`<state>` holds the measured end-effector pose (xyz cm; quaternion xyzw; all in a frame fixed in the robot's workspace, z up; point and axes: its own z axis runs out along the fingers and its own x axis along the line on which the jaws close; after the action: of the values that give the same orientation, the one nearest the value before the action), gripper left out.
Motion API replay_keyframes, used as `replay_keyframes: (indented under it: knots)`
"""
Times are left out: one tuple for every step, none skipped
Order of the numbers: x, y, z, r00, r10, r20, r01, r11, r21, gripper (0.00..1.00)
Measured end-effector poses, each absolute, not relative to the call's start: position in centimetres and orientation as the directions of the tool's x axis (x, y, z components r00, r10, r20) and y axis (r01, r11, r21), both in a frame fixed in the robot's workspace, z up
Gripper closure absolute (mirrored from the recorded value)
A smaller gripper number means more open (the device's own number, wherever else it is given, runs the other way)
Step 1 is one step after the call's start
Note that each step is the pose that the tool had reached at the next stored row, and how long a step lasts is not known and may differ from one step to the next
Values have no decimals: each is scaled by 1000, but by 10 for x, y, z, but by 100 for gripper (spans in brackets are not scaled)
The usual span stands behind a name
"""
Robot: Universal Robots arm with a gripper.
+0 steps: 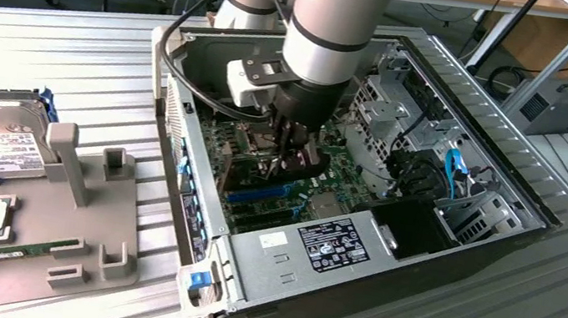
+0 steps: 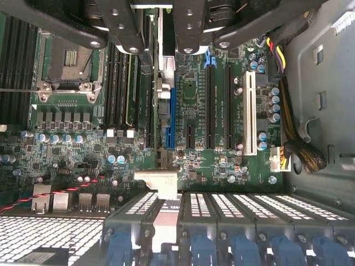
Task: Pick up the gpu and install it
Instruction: 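Insert the gpu into the slot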
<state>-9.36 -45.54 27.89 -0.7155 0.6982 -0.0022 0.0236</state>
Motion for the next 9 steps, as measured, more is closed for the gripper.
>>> replay_keyframes:
  knots:
    - [-94, -455, 279, 25, -999, -30, -999, -24, -37, 74]
    - [-95, -455, 279, 25, -999, -30, -999, -24, -37, 74]
    - [-96, -456, 279, 25, -999, -30, -999, -24, -37, 74]
    - [-98, -455, 279, 25, -999, -30, -999, -24, -37, 74]
    - [-100, -455, 279, 25, -999, -30, -999, -24, -37, 74]
    - [-102, -455, 279, 24, -999, -30, -999, -23, -37, 74]
    - [-106, -455, 278, 23, -999, -30, -999, -22, -37, 74]
    - [-109, -455, 278, 23, -999, -30, -999, -21, -37, 74]
    - [-111, -455, 278, 23, -999, -30, -999, -21, -37, 74]
